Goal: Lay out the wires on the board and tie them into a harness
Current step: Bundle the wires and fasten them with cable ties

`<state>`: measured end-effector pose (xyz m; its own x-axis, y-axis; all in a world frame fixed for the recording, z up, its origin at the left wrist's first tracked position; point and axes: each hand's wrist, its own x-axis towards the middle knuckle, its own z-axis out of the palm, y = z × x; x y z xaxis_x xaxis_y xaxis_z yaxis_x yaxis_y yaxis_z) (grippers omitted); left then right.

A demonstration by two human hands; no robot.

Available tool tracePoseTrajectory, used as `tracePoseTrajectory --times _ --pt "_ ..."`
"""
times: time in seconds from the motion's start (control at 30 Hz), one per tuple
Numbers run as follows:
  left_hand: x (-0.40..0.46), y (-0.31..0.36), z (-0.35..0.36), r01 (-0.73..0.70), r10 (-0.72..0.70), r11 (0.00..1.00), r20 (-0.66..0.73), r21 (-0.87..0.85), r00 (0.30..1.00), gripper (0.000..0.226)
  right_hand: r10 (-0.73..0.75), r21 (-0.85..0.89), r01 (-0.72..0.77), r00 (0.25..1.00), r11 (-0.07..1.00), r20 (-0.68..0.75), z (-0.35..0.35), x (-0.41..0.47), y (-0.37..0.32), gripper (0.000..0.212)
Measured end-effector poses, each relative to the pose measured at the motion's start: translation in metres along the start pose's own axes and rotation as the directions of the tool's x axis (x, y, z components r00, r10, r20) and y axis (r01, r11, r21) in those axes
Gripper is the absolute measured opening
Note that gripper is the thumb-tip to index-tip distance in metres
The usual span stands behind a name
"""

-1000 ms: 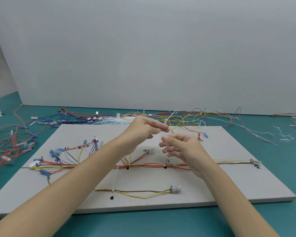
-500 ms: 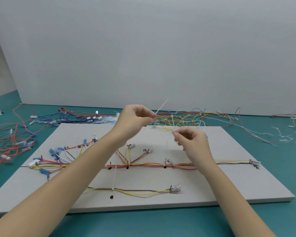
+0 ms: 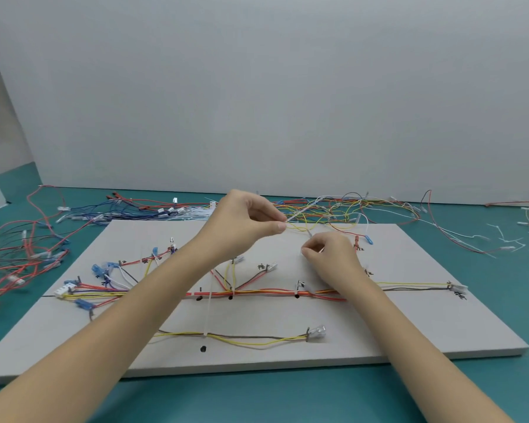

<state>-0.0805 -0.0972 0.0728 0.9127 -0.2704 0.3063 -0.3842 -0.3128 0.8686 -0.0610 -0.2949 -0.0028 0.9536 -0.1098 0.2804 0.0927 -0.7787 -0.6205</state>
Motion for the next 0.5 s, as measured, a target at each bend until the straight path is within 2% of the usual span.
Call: tracePoseTrajectory --times 0.1,0.13,0.17,0.2,0.23,0.3,0.37,0.5 --pt "-0.003 -0.002 0.005 -0.034 0.034 0.998 0.014 0.043 0.999 0.004 0.011 -0.020 -0.011 1.000 1.000 0.009 0.008 -0.003 -0.001 0.014" --pt "-0.004 -0.003 0.007 -0.040 0.039 0.998 0.016 0.048 0.999 0.005 0.020 0.049 -0.018 0.999 0.999 -0.037 0.007 -0.005 -0.004 0.016" --pt "-0.006 -0.004 0.008 -0.040 0.040 0.998 0.013 0.052 0.999 0.005 0.042 0.194 -0.026 0.996 0.981 -0.078 0.003 -0.006 -0.007 0.018" --pt "-0.007 -0.006 0.009 -0.035 0.034 0.998 0.006 0.059 0.999 0.004 0.074 0.381 -0.041 0.994 0.924 -0.074 -0.003 -0.008 -0.012 0.021" --pt "-0.008 -0.007 0.010 -0.024 0.024 0.997 0.002 0.071 1.000 0.003 0.083 0.564 -0.067 0.997 0.823 -0.004 -0.011 -0.009 -0.016 0.024" --pt "-0.009 -0.010 0.012 0.000 -0.001 0.995 0.014 0.103 1.000 0.004 -0.040 0.800 -0.158 0.975 0.579 0.221 -0.027 -0.015 -0.023 0.018" --pt "-0.010 -0.011 0.015 0.027 -0.031 0.995 0.044 0.097 0.999 0.006 -0.170 0.860 -0.207 0.933 0.466 0.317 -0.036 -0.021 -0.025 0.020" --pt "-0.011 -0.011 0.022 0.069 -0.072 0.997 0.076 0.039 0.995 0.005 -0.145 0.867 -0.165 0.954 0.471 0.261 -0.035 -0.025 -0.023 0.025"
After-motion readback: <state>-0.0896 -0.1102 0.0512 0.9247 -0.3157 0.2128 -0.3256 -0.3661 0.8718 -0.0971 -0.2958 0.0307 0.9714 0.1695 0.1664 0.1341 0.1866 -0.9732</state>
